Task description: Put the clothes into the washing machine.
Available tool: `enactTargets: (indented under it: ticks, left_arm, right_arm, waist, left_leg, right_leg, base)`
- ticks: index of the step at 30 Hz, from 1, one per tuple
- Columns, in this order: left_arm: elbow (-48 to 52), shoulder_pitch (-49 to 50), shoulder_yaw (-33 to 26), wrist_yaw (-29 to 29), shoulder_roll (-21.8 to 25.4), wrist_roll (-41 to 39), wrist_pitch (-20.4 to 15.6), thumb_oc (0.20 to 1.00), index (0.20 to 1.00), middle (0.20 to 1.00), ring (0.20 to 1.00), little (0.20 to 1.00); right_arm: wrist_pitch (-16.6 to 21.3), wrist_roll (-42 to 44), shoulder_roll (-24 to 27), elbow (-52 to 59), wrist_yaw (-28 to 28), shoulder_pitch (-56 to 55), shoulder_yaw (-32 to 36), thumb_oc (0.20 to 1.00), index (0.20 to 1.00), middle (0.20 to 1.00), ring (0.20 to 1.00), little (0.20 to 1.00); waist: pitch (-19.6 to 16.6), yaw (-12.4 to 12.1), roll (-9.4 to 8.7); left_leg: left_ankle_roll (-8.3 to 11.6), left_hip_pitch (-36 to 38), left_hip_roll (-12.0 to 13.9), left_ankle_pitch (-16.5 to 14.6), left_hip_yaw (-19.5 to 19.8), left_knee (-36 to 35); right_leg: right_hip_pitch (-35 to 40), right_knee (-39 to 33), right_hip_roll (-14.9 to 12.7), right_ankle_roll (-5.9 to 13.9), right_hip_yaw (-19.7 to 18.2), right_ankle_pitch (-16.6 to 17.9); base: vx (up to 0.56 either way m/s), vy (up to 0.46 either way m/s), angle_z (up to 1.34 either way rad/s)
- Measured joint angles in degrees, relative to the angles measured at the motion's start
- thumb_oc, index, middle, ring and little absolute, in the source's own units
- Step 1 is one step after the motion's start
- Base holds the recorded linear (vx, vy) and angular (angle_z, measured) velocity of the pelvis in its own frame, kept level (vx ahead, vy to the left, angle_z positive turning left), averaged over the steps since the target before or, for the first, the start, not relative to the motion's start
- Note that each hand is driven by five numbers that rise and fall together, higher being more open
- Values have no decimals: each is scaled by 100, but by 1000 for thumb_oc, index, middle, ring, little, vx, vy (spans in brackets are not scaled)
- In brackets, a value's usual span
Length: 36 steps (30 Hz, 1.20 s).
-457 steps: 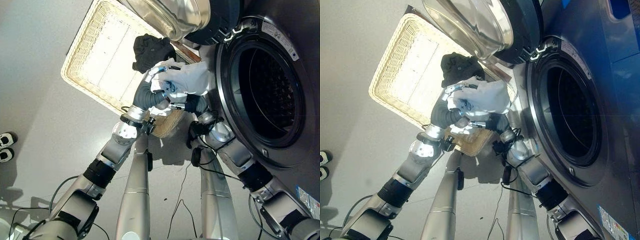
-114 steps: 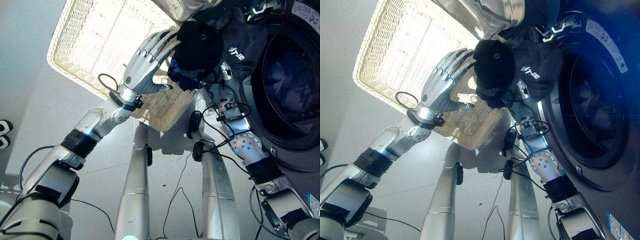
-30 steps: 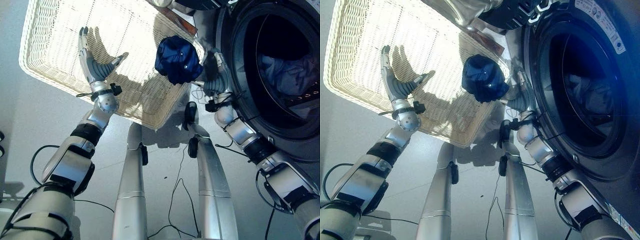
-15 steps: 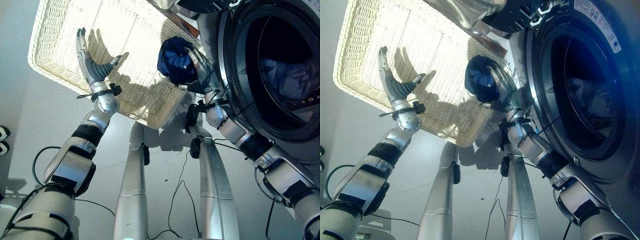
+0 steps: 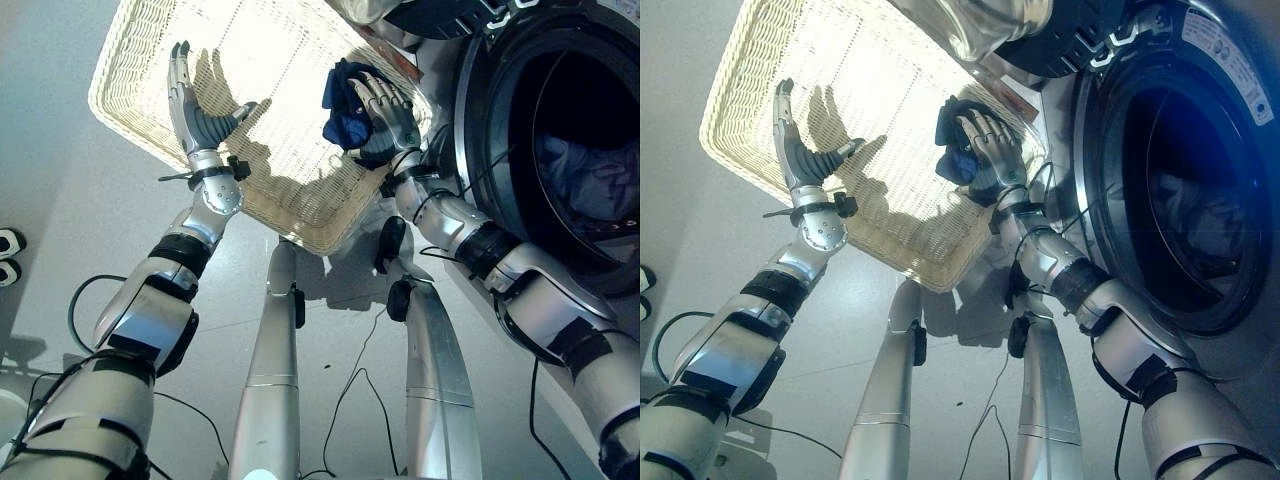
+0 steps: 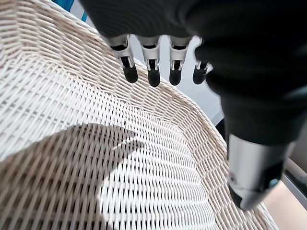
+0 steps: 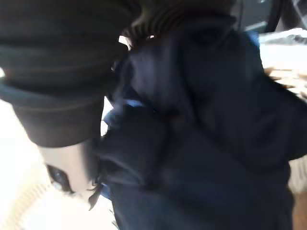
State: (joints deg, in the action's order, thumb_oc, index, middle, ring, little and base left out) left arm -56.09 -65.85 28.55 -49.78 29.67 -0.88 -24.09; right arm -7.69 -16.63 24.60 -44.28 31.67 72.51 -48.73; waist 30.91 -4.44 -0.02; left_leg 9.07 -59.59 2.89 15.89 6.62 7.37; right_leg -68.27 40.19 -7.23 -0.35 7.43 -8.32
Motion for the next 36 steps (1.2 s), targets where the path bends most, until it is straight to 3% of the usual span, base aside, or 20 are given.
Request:
enactTargets:
  ticks: [4, 5, 6, 7, 8, 18, 22, 26, 27, 29, 32, 36]
  left_arm:
    - [-14, -27, 51, 17, -75, -2, 0, 1000, 1000, 1000, 1000, 1000]
    - [-13, -42, 115, 16, -86, -3, -4, 1000, 1000, 1000, 1000, 1000]
    - [-14, -44, 130, 18, -91, -3, -4, 1000, 1000, 1000, 1000, 1000]
    - [-14, -47, 162, 17, -117, -5, -3, 1000, 1000, 1000, 1000, 1000]
    - [-13, -47, 193, 18, -154, -4, -3, 1000, 1000, 1000, 1000, 1000]
    - [-9, -78, 247, 12, -221, -4, 9, 1000, 1000, 1000, 1000, 1000]
    - [-2, -74, 246, -19, -223, -2, 10, 1000, 1000, 1000, 1000, 1000]
    - [110, 3, 216, -54, -221, 7, 15, 1000, 1000, 1000, 1000, 1000]
    - [207, 75, 144, -68, -217, 9, 17, 1000, 1000, 1000, 1000, 1000]
    - [276, 148, 104, -76, -210, 11, 19, 1000, 1000, 1000, 1000, 1000]
    - [318, 318, -92, -87, -160, 13, 29, 1000, 1000, 1000, 1000, 1000]
    - [318, 388, -149, -106, -101, 12, 28, 1000, 1000, 1000, 1000, 1000]
  right_arm:
    - [-255, -2, -192, -593, -104, 199, -57, 1000, 1000, 1000, 1000, 1000]
    - [-328, -3, -246, -706, -145, 261, -79, 859, 859, 859, 859, 859]
    - [-377, -15, -267, -730, -175, 284, -86, 617, 617, 617, 617, 617]
    - [-472, -34, -303, -769, -260, 340, -124, 250, 250, 250, 250, 250]
    - [-581, -93, -319, -803, -325, 404, -153, 200, 200, 200, 200, 200]
    - [-666, -163, -267, -1076, -483, 625, -141, 200, 200, 200, 200, 200]
    - [-407, 463, -143, -927, -242, 424, -60, 200, 200, 200, 200, 200]
    - [297, 1933, -14, -450, -211, -43, 695, 200, 200, 200, 200, 200]
    - [691, 2733, 48, -124, -363, -378, 1046, 200, 200, 200, 200, 200]
    - [1051, 3533, 80, 56, -581, -647, 1260, 200, 200, 200, 200, 200]
    - [1985, 6340, -23, 540, -1922, -1391, 1920, 200, 200, 200, 200, 200]
    - [2331, 8804, -135, 605, -3334, -1768, 2237, 200, 200, 200, 200, 200]
  waist:
    - [-23, -119, 42]
    - [-26, -136, 47]
    - [-26, -137, 48]
    - [-26, -136, 48]
    - [-26, -136, 48]
    - [-26, -143, 49]
    - [-25, -131, 51]
    - [-25, -111, 51]
    - [-25, -102, 51]
    - [-25, -90, 50]
    - [-24, 15, 49]
    - [-22, 182, 45]
  left_leg:
    - [28, -1, 3, -25, 30, 0]
    - [19, 0, 3, -31, 35, -1]
    - [11, -1, 3, -36, 38, -1]
    - [11, -2, 2, -36, 42, -1]
    - [15, -3, -1, -30, 46, -2]
    - [7, -17, -13, -6, 69, -10]
    - [12, -17, -14, -9, 72, -15]
    - [30, -20, -14, -26, 73, -16]
    - [36, -24, -15, -32, 72, -17]
    - [38, -26, -20, -34, 69, -11]
    - [52, -28, -22, -59, 57, 22]
    - [44, -29, -20, -74, 32, 45]
  right_leg:
    - [0, 5, 1, -3, 22, -6]
    - [3, 5, 0, -4, 27, -6]
    - [5, 5, 1, -4, 30, -6]
    - [9, 4, -2, -4, 33, -6]
    - [10, 4, -7, -3, 39, -6]
    - [14, 11, -19, 4, 60, -24]
    - [12, 16, -20, 6, 62, -40]
    - [6, 20, -21, 4, 61, -61]
    - [-1, 33, -21, -2, 62, -78]
    - [-14, 62, -31, -18, 61, -95]
    - [-22, 73, -38, -63, 61, -123]
    - [-17, 63, -38, -61, 51, -123]
  base:
    - [22, -40, 2]
    - [17, -36, 1]
    - [0, 0, 0]
    - [0, 0, 0]
    - [0, 0, 0]
    - [0, 0, 0]
    - [0, 0, 0]
    - [14, 38, 1]
    - [17, 43, 2]
    - [15, 46, 3]
    - [16, 48, 1]
    - [11, 26, -1]
